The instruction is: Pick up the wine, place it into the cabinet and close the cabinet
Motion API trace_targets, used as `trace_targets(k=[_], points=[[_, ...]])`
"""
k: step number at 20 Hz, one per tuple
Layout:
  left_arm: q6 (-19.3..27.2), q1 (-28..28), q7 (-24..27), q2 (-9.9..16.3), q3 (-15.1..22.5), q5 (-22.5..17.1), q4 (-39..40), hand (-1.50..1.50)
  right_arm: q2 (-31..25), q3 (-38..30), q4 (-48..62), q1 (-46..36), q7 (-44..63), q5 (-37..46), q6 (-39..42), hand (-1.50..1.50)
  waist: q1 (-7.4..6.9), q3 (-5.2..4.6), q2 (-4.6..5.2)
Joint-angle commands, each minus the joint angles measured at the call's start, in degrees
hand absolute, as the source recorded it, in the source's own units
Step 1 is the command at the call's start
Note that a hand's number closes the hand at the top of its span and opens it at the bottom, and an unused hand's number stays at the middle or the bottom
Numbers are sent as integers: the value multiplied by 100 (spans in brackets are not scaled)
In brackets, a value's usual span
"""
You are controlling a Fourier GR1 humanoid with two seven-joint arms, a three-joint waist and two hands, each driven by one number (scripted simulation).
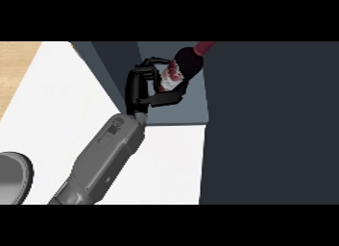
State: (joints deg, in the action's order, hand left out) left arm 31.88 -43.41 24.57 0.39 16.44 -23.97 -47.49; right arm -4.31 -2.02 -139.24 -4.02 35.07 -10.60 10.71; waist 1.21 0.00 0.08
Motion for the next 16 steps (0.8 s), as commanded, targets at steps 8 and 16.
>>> trace_targets(k=[8,16], points=[[52,-919,495,-39,-436,57,1145,150,61,-88,-411,68,65,-527,-34,-150,1,1,4],[-129,-1623,1223,77,-1015,-9,2337,150,168,227,-723,492,99,-320,-9,-150,85,-2,30]])
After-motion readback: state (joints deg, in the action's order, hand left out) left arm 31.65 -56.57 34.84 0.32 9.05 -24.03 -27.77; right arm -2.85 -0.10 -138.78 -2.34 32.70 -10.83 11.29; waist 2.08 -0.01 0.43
